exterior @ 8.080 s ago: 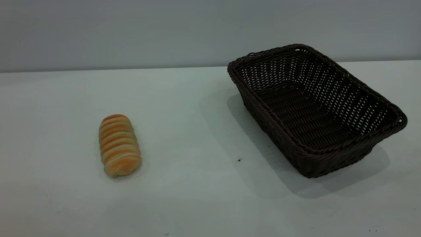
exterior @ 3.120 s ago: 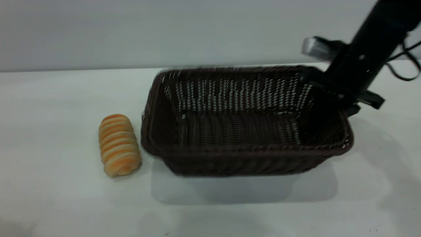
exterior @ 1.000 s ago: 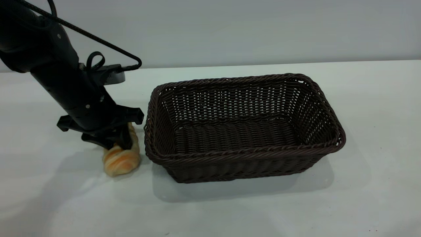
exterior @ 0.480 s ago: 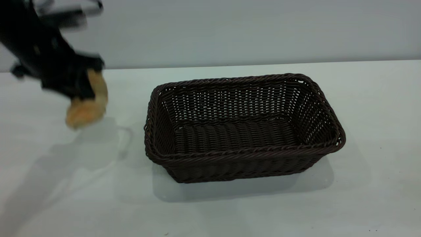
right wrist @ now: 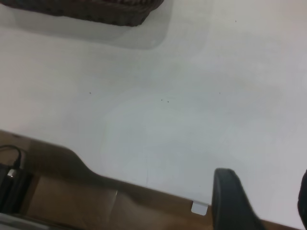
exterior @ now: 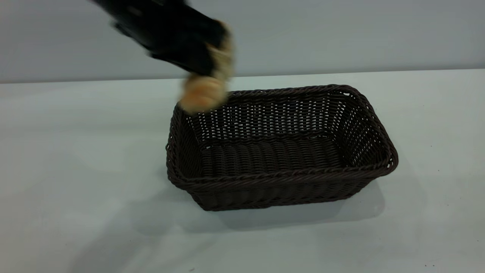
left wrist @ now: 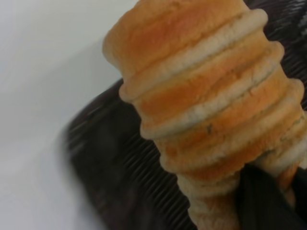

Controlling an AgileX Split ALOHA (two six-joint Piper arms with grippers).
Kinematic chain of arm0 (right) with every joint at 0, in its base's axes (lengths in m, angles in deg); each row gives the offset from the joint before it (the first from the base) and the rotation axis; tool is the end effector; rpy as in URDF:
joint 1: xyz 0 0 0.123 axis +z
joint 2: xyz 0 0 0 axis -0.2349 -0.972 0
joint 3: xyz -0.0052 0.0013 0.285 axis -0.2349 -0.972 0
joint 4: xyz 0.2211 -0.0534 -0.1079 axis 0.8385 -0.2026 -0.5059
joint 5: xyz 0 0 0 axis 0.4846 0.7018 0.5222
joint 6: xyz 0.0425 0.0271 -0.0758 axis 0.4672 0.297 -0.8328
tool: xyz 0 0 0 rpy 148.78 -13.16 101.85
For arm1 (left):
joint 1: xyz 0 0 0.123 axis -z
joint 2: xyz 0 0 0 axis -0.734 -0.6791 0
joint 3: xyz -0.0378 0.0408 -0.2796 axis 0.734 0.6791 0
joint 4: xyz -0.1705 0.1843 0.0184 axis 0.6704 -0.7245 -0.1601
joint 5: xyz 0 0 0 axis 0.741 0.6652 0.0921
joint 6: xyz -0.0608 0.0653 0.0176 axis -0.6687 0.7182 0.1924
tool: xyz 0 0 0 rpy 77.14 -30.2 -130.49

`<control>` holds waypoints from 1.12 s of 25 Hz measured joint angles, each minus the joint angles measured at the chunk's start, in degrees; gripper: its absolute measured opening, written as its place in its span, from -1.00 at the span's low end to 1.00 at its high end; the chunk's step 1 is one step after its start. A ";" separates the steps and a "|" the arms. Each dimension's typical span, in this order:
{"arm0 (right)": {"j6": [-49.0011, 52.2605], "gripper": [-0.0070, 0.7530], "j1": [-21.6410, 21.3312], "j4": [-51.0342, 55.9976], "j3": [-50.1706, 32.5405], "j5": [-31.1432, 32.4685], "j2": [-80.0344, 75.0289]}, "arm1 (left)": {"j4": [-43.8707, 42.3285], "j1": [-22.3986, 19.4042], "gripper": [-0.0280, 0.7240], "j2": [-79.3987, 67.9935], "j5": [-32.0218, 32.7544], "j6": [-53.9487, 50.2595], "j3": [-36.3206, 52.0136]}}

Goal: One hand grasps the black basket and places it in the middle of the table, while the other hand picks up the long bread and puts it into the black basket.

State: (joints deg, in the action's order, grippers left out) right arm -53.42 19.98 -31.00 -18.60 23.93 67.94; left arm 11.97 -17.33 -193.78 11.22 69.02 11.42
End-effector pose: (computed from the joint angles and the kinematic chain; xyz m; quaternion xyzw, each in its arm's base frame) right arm 0.0256 0.0120 0.2621 -0.1271 0.9175 0.0436 0.3743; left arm 0.3453 -0.2056 0.1914 0.2388 0.8986 -0.1300 0.3443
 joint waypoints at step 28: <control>0.35 -0.04 0.00 -0.51 -0.09 0.01 14.25 | -6.43 4.60 0.59 20.00 23.78 2.36 0.00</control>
State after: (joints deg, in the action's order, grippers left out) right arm -53.07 19.98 -31.51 -18.69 23.94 82.19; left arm 5.53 -12.73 -173.78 35.00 71.38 11.42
